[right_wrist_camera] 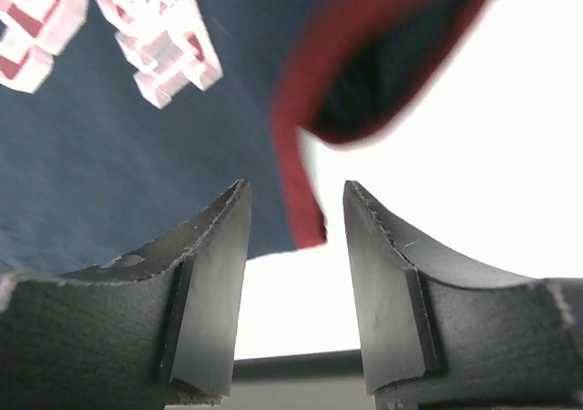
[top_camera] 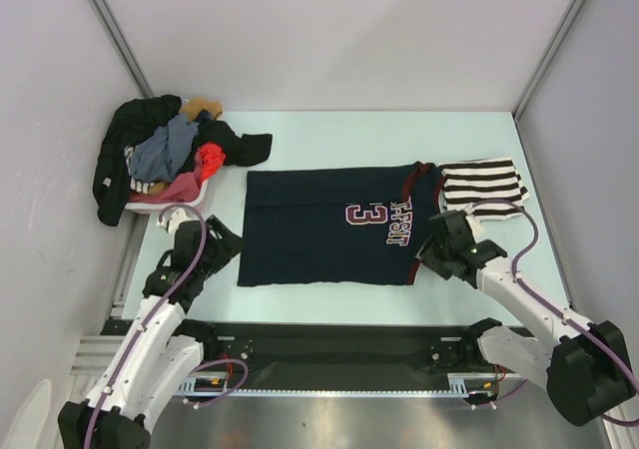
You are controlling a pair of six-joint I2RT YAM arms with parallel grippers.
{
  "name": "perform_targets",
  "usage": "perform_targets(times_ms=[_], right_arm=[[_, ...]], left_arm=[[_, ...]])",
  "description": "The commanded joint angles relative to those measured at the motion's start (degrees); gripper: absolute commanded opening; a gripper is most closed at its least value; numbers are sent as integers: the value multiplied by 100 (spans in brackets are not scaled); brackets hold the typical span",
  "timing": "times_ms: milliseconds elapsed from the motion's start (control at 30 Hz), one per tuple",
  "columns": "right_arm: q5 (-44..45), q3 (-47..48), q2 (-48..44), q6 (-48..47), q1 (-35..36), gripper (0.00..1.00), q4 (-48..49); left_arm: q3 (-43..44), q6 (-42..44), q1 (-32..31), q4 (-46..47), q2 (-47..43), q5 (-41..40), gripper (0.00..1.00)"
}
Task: Fold and stack the tank tops
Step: Fold the tank top
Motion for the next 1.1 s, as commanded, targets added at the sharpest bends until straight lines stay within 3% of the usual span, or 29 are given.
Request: perform_targets(times_ms=[0,200,500,700,800,900,1000,1067], right_arm=[[-179,-170,-152,975,446,50,-507],[-74,-152,155,1363,940,51,-315],[199,-266,340,1688,1081,48,-456],[111,-513,551,1776,1099,34,-86],[164,-539,621,1811,1090,17,-16],[181,-530,630,1838,1081,0,20],[217,-521,665,1820,1090,0,46],[243,-513,691,1811,1090,0,55]], left_arm=[[82,-1055,-211,-1020,-46,-566,82],[-233,-1231,-211,-663,454,-172,83],[-463,-1153,-264,-81,1026,242,82],[-498,-1205,-360,68,1228,233,82],[-507,-1240,-396,60,1263,242,80],[-524,-1328,-413,-37,1220,268,69],[-594,-1425,-440,-98,1097,277,57],[-595,-1469,-448,-177,1053,277,55]])
